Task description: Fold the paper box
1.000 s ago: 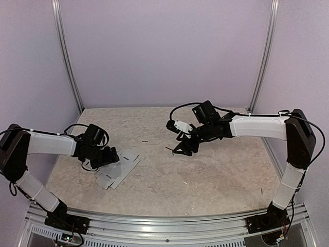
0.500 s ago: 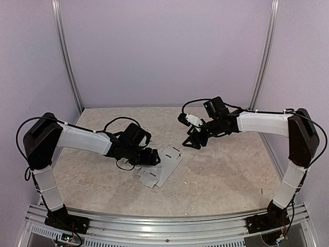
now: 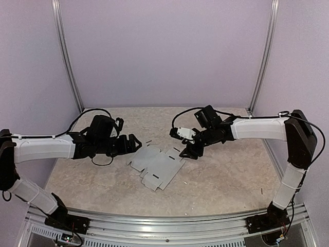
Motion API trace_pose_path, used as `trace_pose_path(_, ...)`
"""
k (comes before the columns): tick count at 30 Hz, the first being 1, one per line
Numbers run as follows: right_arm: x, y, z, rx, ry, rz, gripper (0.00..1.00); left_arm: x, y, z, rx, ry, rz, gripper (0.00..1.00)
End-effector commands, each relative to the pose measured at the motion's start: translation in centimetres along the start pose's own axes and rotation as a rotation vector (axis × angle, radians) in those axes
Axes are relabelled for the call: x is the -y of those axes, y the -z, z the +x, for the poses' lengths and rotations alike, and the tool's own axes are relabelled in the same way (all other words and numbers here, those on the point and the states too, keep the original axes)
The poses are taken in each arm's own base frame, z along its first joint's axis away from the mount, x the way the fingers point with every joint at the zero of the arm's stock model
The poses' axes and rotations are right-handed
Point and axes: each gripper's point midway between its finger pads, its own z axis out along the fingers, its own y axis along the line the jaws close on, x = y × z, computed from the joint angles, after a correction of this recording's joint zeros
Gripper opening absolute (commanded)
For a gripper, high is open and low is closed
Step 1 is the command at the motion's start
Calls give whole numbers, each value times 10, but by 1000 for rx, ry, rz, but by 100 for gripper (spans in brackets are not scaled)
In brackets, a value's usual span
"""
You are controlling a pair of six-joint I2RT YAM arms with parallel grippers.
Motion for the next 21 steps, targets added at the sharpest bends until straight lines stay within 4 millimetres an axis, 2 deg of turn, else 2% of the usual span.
trace_pose_path(1, -36, -20, 8, -84, 152, -34, 70, -17, -4, 54, -145, 162, 11, 91)
trace_pose_path(6, -66, -33, 2, -101, 277, -22, 77, -35, -3, 73, -172, 250, -4, 90)
trace_pose_path(11, -70, -48, -3, -110, 256, -29, 79, -38, -7, 81, -185, 346, 68, 86)
trace_pose_path(21, -86, -69, 17, -168, 201, -122, 79, -29, -31, 87, -222, 432, 148, 88)
